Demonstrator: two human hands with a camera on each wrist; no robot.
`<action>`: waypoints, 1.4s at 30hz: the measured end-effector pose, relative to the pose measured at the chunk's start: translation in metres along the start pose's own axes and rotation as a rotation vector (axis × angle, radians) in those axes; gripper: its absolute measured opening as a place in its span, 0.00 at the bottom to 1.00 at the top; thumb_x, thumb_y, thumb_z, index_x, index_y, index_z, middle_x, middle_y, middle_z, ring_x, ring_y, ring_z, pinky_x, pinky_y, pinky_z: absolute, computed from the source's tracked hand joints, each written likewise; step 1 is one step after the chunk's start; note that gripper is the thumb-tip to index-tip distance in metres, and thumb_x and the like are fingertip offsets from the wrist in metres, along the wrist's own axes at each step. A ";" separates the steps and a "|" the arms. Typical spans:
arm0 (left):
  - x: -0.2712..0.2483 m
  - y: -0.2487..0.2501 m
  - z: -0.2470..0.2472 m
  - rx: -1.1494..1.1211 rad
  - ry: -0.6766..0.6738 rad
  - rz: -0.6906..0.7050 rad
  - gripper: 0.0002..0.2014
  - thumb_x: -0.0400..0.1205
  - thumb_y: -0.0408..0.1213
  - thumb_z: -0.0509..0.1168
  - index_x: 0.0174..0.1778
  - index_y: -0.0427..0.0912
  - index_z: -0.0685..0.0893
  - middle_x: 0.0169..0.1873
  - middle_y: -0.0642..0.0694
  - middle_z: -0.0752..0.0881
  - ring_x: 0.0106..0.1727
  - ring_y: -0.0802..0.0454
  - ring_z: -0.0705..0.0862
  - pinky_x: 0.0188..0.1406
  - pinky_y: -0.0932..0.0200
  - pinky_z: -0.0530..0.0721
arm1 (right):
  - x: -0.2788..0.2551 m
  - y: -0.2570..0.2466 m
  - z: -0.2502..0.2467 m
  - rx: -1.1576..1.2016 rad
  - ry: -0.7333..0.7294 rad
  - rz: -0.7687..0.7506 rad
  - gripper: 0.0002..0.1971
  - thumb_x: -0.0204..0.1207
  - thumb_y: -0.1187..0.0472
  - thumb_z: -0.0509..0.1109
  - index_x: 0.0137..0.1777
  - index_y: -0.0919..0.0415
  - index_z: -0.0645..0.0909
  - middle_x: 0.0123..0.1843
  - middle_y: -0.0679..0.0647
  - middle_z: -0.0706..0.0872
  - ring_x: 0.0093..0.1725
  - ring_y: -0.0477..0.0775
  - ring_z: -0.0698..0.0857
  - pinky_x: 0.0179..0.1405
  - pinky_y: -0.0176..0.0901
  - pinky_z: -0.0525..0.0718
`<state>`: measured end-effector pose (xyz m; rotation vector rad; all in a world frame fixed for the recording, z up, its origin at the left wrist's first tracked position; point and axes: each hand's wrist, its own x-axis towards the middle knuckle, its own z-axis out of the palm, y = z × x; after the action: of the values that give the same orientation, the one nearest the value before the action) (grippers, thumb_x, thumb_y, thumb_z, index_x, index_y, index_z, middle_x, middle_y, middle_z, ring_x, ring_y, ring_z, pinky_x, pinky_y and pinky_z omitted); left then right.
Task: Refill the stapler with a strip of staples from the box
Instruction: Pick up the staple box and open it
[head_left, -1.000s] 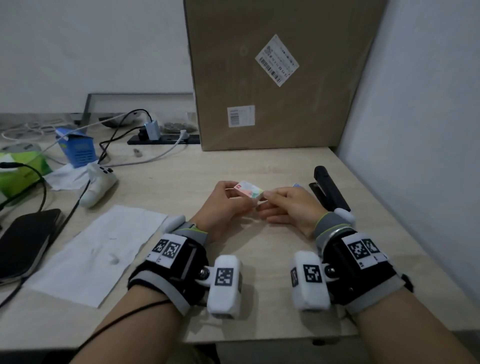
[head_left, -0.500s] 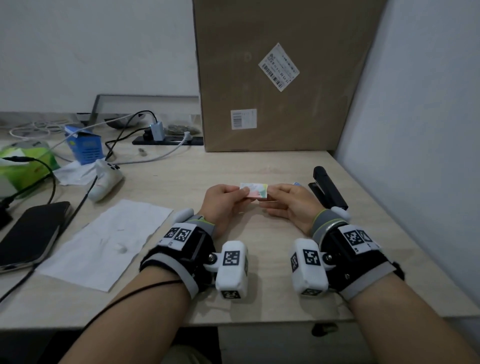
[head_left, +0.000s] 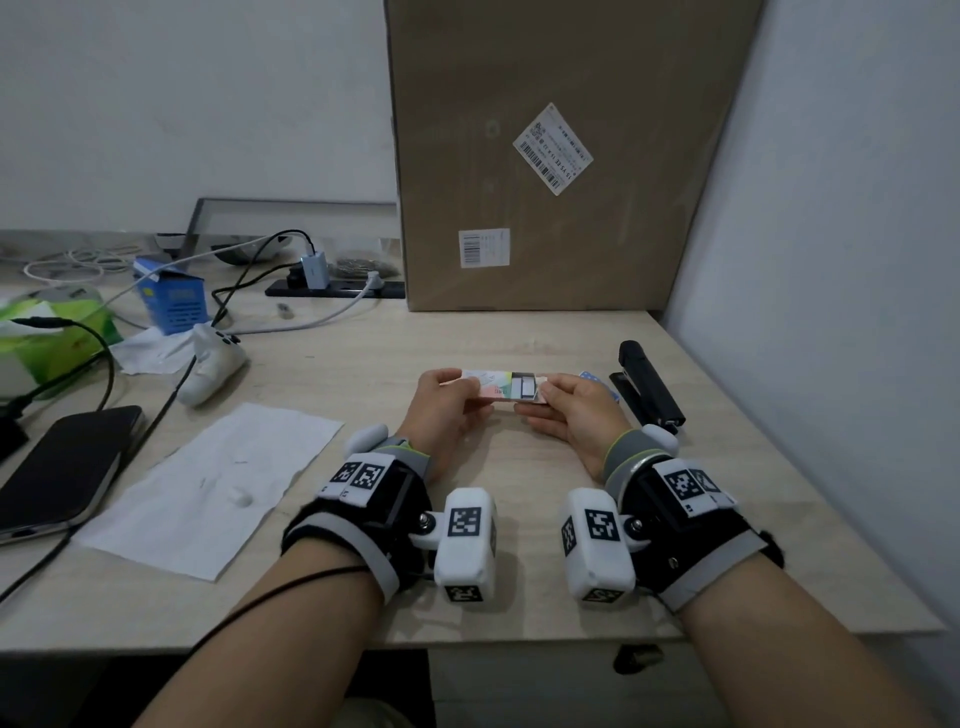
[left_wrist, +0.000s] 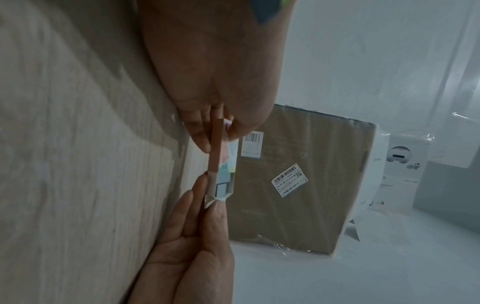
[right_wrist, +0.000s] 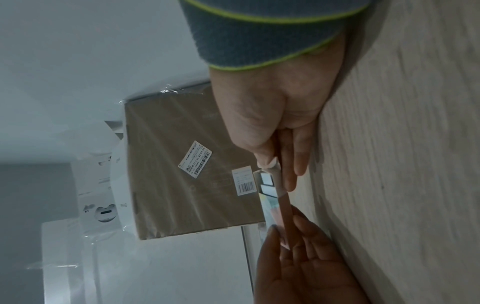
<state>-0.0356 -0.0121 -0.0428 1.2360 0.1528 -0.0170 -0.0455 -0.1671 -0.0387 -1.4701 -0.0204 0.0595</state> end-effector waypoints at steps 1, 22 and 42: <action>-0.001 0.000 -0.001 0.027 -0.018 -0.003 0.20 0.79 0.34 0.65 0.66 0.38 0.69 0.48 0.38 0.83 0.40 0.49 0.84 0.38 0.56 0.83 | -0.001 0.000 0.000 0.002 -0.007 -0.004 0.09 0.83 0.65 0.56 0.51 0.61 0.80 0.50 0.57 0.87 0.44 0.48 0.90 0.43 0.36 0.89; 0.000 -0.008 -0.005 0.317 -0.032 0.168 0.31 0.59 0.46 0.77 0.58 0.48 0.78 0.50 0.41 0.84 0.36 0.53 0.79 0.38 0.55 0.77 | 0.003 0.005 -0.001 -0.628 0.094 -0.479 0.07 0.68 0.56 0.76 0.47 0.53 0.89 0.61 0.49 0.76 0.63 0.39 0.73 0.59 0.37 0.71; -0.002 -0.006 -0.005 0.389 -0.046 0.204 0.32 0.61 0.46 0.75 0.61 0.46 0.76 0.50 0.40 0.84 0.38 0.51 0.80 0.40 0.55 0.80 | 0.003 0.003 0.001 -0.794 0.043 -0.602 0.04 0.67 0.63 0.76 0.41 0.59 0.85 0.45 0.52 0.83 0.49 0.53 0.81 0.52 0.43 0.76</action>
<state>-0.0383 -0.0091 -0.0499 1.6338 -0.0203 0.1065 -0.0422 -0.1661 -0.0413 -2.1949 -0.4968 -0.5242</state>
